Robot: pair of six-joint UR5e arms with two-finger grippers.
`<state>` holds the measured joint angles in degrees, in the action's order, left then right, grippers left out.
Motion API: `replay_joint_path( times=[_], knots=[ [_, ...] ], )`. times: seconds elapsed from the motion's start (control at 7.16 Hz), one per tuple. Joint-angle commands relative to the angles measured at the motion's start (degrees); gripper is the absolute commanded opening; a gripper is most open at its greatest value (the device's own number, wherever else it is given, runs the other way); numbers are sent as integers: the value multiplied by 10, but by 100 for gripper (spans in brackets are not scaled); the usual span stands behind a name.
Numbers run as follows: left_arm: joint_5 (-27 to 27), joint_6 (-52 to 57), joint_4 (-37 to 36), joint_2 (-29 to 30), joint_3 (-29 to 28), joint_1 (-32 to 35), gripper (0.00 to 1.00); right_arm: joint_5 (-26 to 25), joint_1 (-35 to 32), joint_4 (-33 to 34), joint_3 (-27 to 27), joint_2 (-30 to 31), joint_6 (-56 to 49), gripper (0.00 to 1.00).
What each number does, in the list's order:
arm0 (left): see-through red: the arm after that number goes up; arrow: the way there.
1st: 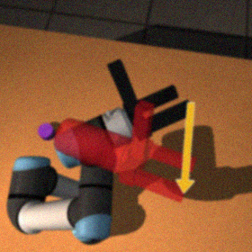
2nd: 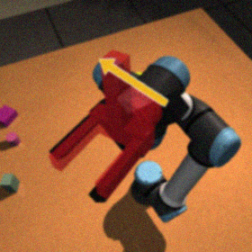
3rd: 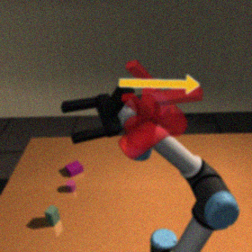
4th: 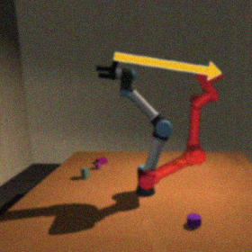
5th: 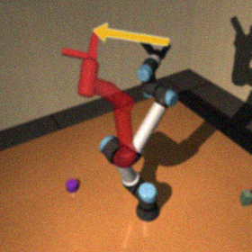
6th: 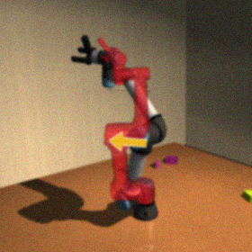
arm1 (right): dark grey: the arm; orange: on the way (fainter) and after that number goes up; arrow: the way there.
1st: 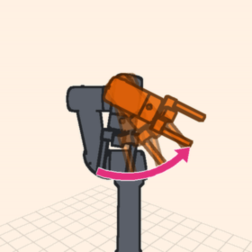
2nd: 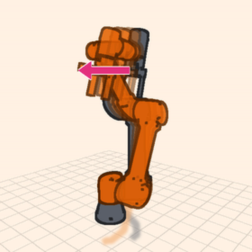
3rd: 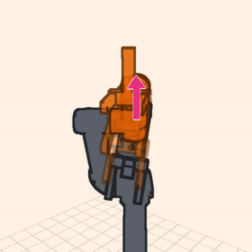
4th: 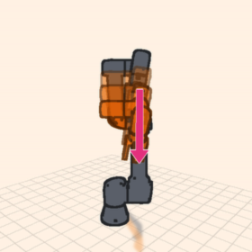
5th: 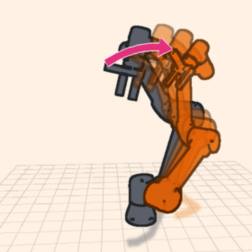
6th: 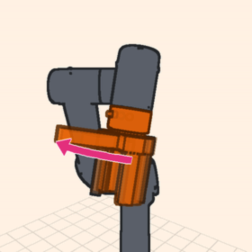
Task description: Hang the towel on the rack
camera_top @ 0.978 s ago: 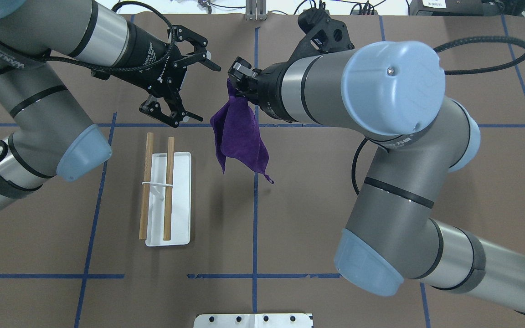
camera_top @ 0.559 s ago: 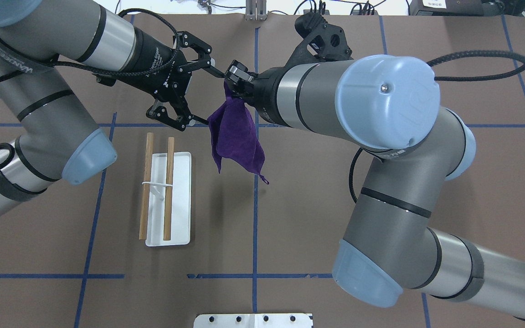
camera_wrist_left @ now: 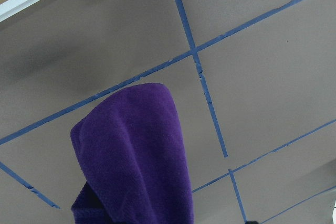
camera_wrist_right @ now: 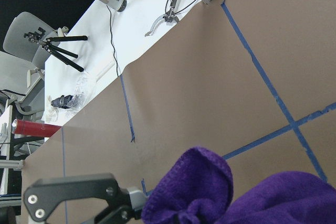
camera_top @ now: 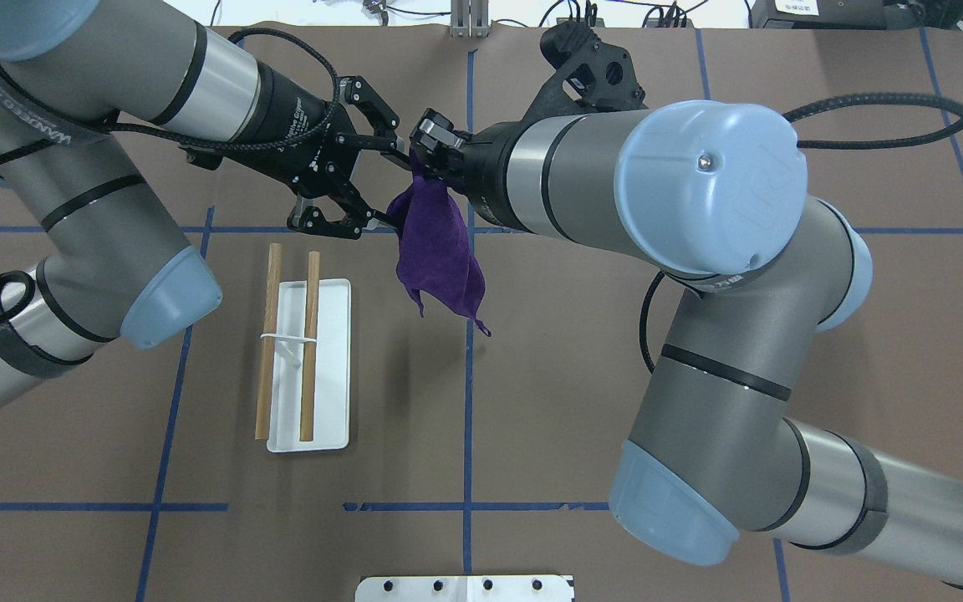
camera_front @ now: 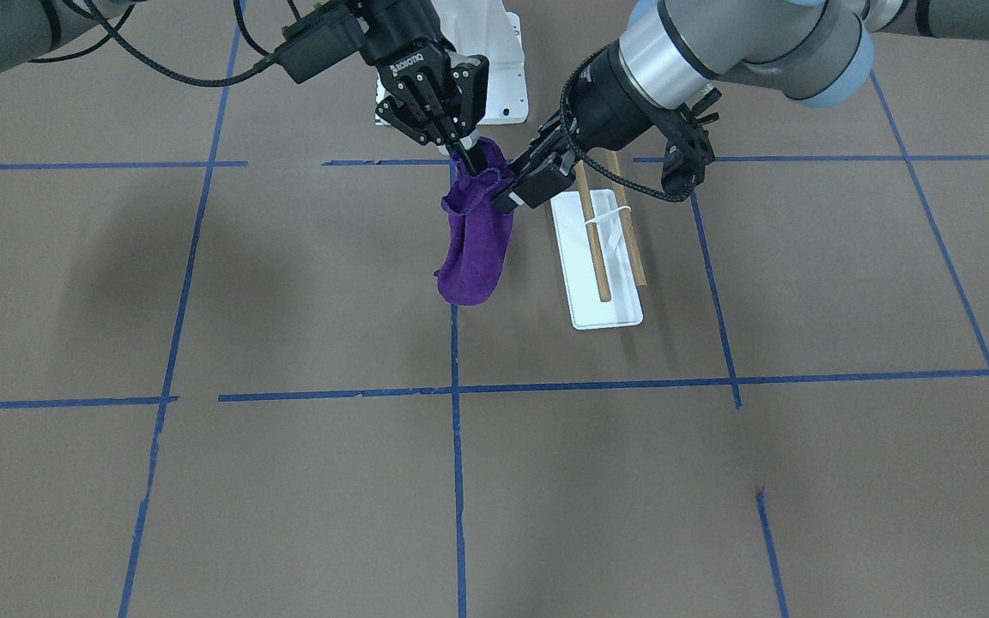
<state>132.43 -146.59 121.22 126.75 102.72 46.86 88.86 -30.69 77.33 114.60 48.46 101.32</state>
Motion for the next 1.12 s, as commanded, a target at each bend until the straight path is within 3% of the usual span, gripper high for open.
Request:
replay_joint_path(
  times=[0.0, 0.14, 0.28, 0.42, 0.84, 0.98],
  knots=[
    [0, 3, 1, -1, 4, -1, 0, 0, -1, -1, 0, 1, -1, 0],
    [0, 3, 1, -1, 4, -1, 0, 0, -1, -1, -1, 0, -2, 8],
    [0, 4, 1, 0, 5, -1, 0, 1, -1, 2, -1, 1, -2, 61],
    [0, 5, 1, -1, 4, -1, 0, 1, -2, 1, 1, 9, -2, 100],
    [-5, 9, 2, -4, 3, -3, 0, 7, -5, -3, 54, 76, -9, 100],
    [-49, 9, 19, -8, 8, -23, 0, 12, -8, -8, 75, 112, -33, 100]
  ],
)
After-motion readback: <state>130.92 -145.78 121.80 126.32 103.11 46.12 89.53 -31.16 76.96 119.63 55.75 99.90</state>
